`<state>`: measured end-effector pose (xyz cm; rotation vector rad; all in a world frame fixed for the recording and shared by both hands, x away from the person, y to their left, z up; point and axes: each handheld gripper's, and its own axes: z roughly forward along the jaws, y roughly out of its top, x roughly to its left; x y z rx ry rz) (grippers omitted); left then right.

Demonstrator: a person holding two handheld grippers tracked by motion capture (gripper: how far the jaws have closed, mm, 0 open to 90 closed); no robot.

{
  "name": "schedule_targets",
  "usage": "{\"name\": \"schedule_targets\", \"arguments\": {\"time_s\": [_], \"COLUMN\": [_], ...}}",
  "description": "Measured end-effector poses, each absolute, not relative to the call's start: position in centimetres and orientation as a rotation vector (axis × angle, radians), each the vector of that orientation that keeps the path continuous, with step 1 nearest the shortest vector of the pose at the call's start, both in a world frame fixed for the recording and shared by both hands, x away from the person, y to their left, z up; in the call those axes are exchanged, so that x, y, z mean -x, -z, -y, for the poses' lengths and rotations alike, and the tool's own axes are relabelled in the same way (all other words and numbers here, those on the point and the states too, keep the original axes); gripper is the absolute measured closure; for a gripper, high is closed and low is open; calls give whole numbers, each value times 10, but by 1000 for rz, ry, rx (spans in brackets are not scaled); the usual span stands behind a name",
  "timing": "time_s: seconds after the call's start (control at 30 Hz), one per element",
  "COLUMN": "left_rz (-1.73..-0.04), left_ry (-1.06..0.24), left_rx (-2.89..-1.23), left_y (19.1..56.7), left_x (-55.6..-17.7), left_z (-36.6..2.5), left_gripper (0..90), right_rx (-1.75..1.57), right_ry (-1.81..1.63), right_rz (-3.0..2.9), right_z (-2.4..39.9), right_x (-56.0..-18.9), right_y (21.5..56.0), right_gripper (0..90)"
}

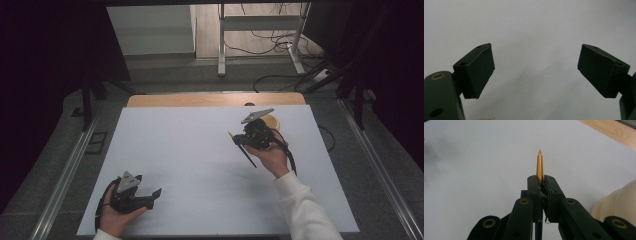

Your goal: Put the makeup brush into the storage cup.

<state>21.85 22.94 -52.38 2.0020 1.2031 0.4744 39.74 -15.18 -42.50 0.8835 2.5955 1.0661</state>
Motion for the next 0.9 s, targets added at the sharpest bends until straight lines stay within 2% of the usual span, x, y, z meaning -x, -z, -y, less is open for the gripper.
{"name": "schedule_targets", "arguments": {"time_s": [0.9], "left_rz": [-1201], "left_ry": [-471], "left_rx": [-2009], "left_y": [525], "left_x": [-219], "left_z": [-229], "left_gripper": [145], "right_rx": [-899], "right_ry": [-1258], "right_rz": [-2458], "right_z": [172], "right_x": [-392], "right_y": [400], "right_gripper": [853]}}
